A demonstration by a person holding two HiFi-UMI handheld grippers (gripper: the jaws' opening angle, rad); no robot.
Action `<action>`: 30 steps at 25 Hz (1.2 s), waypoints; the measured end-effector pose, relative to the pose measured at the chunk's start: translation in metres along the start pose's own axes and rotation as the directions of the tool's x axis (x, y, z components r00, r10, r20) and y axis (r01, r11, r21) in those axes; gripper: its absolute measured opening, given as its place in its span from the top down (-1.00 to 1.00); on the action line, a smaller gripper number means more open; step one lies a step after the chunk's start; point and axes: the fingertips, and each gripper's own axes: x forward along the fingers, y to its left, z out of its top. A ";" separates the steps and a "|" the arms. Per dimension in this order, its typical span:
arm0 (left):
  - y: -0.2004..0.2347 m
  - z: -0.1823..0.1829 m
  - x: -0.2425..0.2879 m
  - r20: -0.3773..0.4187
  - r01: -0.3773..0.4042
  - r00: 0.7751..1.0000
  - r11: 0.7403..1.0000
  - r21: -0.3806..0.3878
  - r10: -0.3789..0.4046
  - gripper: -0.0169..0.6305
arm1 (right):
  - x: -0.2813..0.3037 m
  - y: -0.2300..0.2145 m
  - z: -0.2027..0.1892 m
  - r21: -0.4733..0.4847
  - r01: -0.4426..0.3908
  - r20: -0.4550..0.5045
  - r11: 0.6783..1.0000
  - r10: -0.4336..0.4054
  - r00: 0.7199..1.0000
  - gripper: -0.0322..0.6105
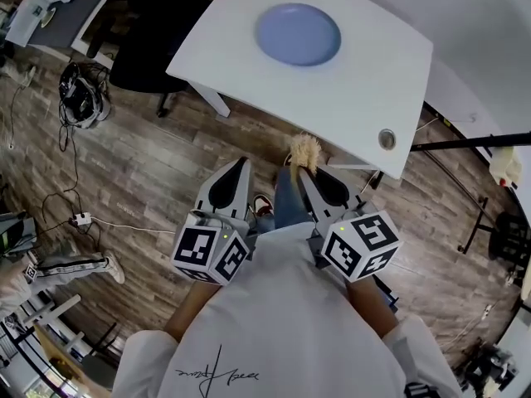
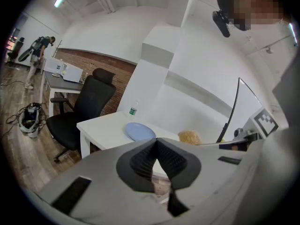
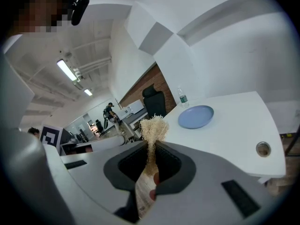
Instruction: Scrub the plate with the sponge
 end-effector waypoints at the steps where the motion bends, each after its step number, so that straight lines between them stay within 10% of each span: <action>1: 0.003 0.002 0.006 -0.003 -0.001 1.000 1.000 0.002 0.001 0.98 | 0.005 -0.005 0.004 0.005 -0.001 0.003 1.000 0.001 1.000 0.78; 30: 0.054 0.059 0.242 -0.184 -0.005 0.983 0.991 0.136 0.030 0.98 | 0.124 -0.164 0.097 -0.003 0.107 -0.069 0.994 -0.107 0.992 0.78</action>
